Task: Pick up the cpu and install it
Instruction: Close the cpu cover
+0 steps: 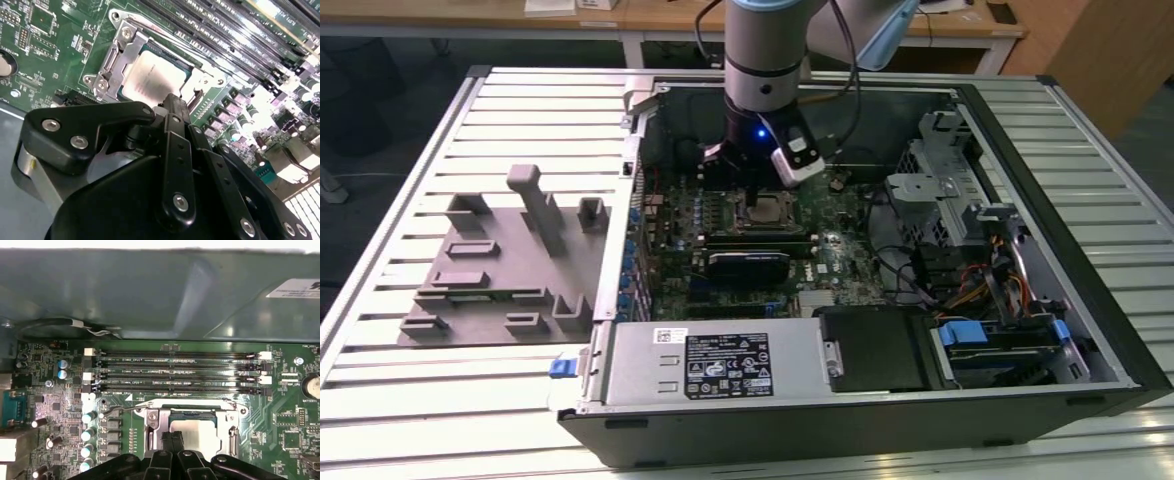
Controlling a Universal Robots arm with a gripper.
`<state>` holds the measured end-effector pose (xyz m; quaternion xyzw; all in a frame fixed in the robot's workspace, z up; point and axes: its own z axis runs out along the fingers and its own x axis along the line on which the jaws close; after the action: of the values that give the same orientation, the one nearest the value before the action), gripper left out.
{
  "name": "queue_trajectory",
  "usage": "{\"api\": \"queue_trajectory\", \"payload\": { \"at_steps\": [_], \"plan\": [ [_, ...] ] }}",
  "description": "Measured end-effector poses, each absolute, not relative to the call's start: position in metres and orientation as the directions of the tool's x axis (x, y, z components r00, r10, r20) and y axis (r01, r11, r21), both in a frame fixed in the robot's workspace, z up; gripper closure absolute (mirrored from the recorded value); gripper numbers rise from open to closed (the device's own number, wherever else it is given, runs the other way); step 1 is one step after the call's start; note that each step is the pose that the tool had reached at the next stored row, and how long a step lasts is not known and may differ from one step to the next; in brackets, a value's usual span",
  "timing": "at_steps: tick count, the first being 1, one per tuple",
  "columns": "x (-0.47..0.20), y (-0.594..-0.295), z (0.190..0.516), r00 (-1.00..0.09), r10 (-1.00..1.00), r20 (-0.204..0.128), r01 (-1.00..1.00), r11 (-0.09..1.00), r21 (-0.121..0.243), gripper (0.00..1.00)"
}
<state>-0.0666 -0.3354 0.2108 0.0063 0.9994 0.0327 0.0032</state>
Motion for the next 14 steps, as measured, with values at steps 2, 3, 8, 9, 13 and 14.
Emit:
{"api": "queue_trajectory", "payload": {
  "at_steps": [2, 3, 8, 9, 13, 14],
  "plan": [
    [-0.0666, -0.3353, 0.2126, -1.0, 0.013, -0.006, 0.013, 0.998, 0.064, 0.89],
    [-0.0665, -0.3353, 0.213, -1.0, 0.013, -0.006, 0.013, 0.998, 0.064, 0.89],
    [-0.0665, -0.3353, 0.2151, -1.0, 0.014, -0.006, 0.014, 0.998, 0.063, 0.89],
    [-0.0665, -0.3353, 0.216, -1.0, 0.015, -0.006, 0.014, 0.998, 0.063, 0.89],
    [-0.0664, -0.3353, 0.2199, -1.0, 0.016, -0.006, 0.015, 0.998, 0.062, 0.89],
    [-0.0663, -0.3353, 0.2213, -1.0, 0.016, -0.006, 0.016, 0.998, 0.061, 0.89]
  ]
}}
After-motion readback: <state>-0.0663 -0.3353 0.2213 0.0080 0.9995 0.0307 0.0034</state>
